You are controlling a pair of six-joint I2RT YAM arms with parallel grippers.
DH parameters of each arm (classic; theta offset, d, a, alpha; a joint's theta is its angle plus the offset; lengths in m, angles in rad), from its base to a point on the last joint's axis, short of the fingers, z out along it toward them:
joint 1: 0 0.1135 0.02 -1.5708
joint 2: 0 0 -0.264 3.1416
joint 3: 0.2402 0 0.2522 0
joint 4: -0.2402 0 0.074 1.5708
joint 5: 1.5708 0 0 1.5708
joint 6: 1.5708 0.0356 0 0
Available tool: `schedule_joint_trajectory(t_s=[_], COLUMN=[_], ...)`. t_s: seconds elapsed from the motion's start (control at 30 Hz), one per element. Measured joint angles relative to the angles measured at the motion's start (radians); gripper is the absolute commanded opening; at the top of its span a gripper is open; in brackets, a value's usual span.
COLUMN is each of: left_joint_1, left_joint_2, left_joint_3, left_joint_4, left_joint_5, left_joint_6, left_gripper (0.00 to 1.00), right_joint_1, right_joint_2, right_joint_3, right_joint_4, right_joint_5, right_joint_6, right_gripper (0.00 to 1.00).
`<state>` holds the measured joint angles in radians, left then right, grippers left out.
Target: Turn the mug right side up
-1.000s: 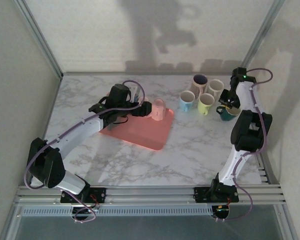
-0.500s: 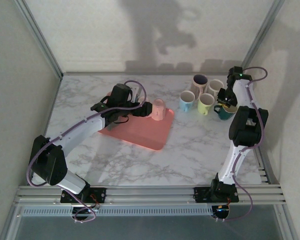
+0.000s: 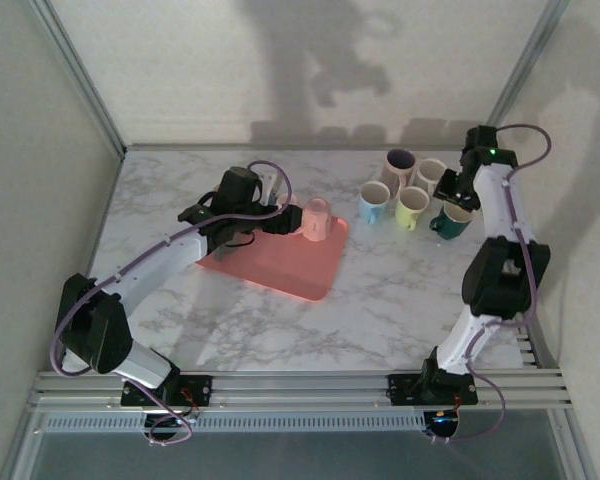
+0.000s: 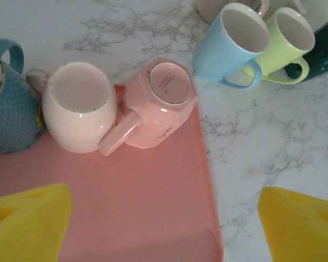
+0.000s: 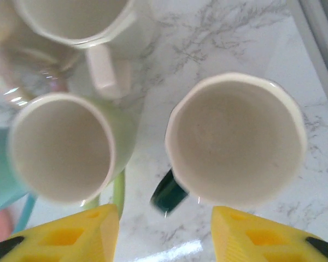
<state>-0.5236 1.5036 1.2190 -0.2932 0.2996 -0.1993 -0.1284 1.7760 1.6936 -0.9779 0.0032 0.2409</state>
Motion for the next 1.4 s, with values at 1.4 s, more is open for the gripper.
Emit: schedule_joint_trajectory(t_s=[1.4], left_joint_1=[0.05], left_joint_2=[0.58], left_joint_3=[0.438], left_joint_4=[-0.064], left_joint_5=[0.233], left_joint_6=[1.202], left_gripper=[0.81], right_joint_1=[0.075], right_joint_2=[-0.367], right_joint_3=[-0.327], right_joint_4=[0.079], right_joint_5=[-0.657], right_joint_6=[-0.152], right_gripper=[0.6])
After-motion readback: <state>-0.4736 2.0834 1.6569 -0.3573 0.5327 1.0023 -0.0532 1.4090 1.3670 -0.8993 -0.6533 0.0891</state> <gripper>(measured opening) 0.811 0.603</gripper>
